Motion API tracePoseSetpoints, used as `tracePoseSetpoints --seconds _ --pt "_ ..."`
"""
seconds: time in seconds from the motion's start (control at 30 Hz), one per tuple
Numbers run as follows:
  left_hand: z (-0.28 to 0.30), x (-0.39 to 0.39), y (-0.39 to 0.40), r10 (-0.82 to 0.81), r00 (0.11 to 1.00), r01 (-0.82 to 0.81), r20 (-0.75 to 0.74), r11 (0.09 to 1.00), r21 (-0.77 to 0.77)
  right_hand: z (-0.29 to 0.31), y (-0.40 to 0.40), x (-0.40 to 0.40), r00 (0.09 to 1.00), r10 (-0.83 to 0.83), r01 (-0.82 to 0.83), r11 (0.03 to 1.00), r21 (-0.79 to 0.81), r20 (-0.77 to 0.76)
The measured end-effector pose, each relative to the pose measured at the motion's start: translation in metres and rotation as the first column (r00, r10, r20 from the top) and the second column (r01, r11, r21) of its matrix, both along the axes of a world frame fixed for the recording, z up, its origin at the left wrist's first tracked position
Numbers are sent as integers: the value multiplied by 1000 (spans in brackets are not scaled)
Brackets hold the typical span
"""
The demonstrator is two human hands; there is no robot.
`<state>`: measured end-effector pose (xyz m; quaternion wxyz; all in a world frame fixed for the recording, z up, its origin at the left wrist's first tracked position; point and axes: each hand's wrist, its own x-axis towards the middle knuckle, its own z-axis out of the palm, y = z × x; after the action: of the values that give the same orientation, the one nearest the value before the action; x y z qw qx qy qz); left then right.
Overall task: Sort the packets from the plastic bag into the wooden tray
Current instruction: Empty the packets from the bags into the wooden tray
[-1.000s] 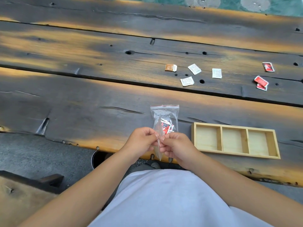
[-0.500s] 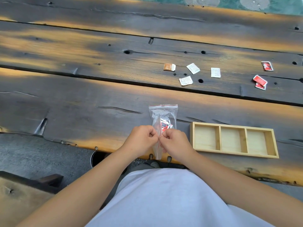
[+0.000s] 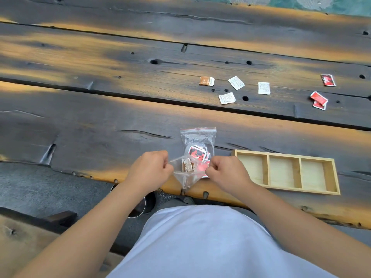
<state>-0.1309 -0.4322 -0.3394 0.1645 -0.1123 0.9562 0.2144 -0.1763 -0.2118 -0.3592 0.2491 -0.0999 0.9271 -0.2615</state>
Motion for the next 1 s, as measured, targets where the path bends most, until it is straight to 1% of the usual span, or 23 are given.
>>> tracePoseSetpoints --seconds 0.07,0.13,0.17,0.2,0.27,0.33,0.4,0.47,0.53,0.6,0.63,0.7,0.8,0.83,0.9,0.93,1.0 --pt "-1 0 6 -41 999 40 -32 999 -21 0 -4 1 997 63 -62 998 16 -36" --pt "-2 0 3 -58 997 59 -56 998 12 0 -1 -1 990 118 -120 992 -27 -81" --pt "-3 0 0 -93 992 96 -84 995 25 1 2 -3 977 175 -181 983 -39 -122" --pt "-4 1 -4 -166 978 170 -127 985 21 2 5 -5 951 264 -273 961 -33 -163" --pt "-2 4 -9 -362 916 365 -172 931 -15 7 8 -6 867 454 -455 889 46 -203" --pt "0 4 -14 -502 848 504 -170 863 -32 9 10 -10 816 544 -535 839 102 -196" --pt "-1 4 -21 -539 822 548 -183 836 -4 9 15 -12 786 582 -565 813 140 -209" --pt "-2 6 -24 -535 827 546 -174 838 18 8 20 -11 760 610 -588 792 163 -225" --pt "1 6 -24 -513 849 523 -127 851 55 8 22 -6 723 649 -621 761 188 -237" --pt "3 5 -23 -517 851 524 -86 847 89 8 22 1 664 685 -651 727 221 -299" --pt "3 4 -22 -532 844 537 -72 838 96 8 21 5 645 694 -648 719 253 -320" --pt "3 2 -21 -568 820 572 -64 816 90 6 19 10 633 709 -640 706 305 -311" --pt "-4 1 -22 -618 771 629 -154 777 27 4 17 10 684 690 -593 714 373 -234" --pt "-5 1 -23 -624 758 636 -189 772 2 2 19 9 706 664 -559 737 381 -248" --pt "-3 1 -24 -604 753 623 -261 782 -12 2 28 10 745 587 -490 804 339 -317" --pt "-1 1 -24 -589 750 615 -300 789 -11 2 33 11 750 550 -473 834 284 -368" --pt "2 2 -24 -550 740 598 -388 802 2 10 42 17 747 456 -456 881 125 -483"
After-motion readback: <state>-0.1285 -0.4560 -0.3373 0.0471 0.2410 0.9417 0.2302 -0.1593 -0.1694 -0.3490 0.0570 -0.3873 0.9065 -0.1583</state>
